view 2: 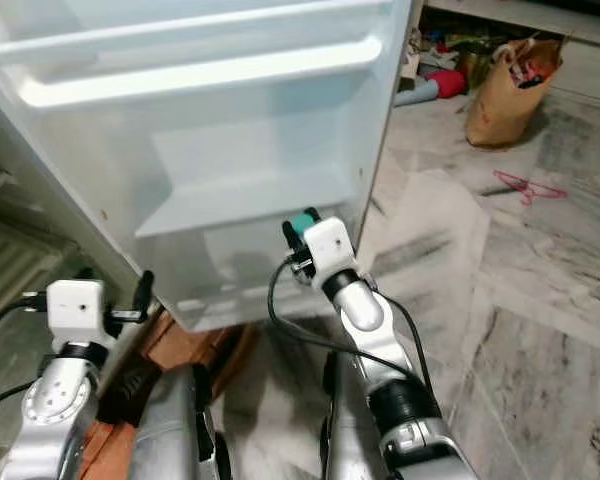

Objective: Restocking fridge

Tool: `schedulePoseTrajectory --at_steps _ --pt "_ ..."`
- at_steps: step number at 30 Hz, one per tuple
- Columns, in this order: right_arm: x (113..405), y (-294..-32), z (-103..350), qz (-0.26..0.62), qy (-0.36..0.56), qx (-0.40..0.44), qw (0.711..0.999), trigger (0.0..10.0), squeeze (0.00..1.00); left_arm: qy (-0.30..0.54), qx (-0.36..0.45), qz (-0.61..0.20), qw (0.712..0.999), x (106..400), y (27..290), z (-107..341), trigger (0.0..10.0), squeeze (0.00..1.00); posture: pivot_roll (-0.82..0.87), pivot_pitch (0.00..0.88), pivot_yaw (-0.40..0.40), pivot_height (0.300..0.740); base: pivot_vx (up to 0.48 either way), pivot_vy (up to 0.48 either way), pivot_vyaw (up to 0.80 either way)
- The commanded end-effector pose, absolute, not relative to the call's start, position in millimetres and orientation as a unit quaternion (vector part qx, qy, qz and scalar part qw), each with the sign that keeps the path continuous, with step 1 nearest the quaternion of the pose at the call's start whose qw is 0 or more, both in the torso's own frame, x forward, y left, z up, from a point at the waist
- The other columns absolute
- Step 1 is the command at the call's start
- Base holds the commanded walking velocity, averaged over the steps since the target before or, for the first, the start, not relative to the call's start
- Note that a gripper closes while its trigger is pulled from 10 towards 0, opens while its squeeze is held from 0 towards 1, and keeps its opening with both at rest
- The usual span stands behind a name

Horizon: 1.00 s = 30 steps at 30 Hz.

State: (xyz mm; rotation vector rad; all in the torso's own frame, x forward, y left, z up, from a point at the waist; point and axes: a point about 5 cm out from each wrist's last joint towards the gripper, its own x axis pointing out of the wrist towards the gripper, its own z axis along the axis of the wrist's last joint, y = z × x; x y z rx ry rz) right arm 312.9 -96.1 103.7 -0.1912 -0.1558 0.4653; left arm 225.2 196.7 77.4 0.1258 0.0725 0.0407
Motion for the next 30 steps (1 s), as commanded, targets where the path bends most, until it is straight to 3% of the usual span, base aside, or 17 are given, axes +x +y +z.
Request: schedulePoseTrajectory --at_steps 1,14,22,30 --pt "318.8 -90.8 116.4 0.234 -0.109 -0.104 0.96 10.0 0.0 0.038 0.069 0.034 0.996 220.7 203.9 81.4 10.0 0.0 0.13 0.196 0.024 0.55 0.0 0.0 0.0" --pt "323.3 -65.0 155.8 0.243 -0.243 -0.182 0.921 10.0 0.0 0.047 0.082 0.063 0.993 196.5 215.8 92.7 10.0 0.0 0.18 0.276 0.018 0.55 0.0 0.0 0.0" --pt "344.2 -83.2 99.5 0.202 -0.045 -0.129 0.97 10.0 0.0 0.06 0.082 0.05 0.994 194.4 212.4 94.6 10.0 0.0 0.2 0.288 0.028 0.55 0.0 0.0 0.0" --pt "345.9 -102.0 84.4 0.163 -0.006 -0.147 0.976 10.0 0.0 0.068 0.084 0.049 0.993 193.4 212.4 94.5 10.0 0.0 0.2 0.293 0.026 0.55 0.0 0.0 0.0"
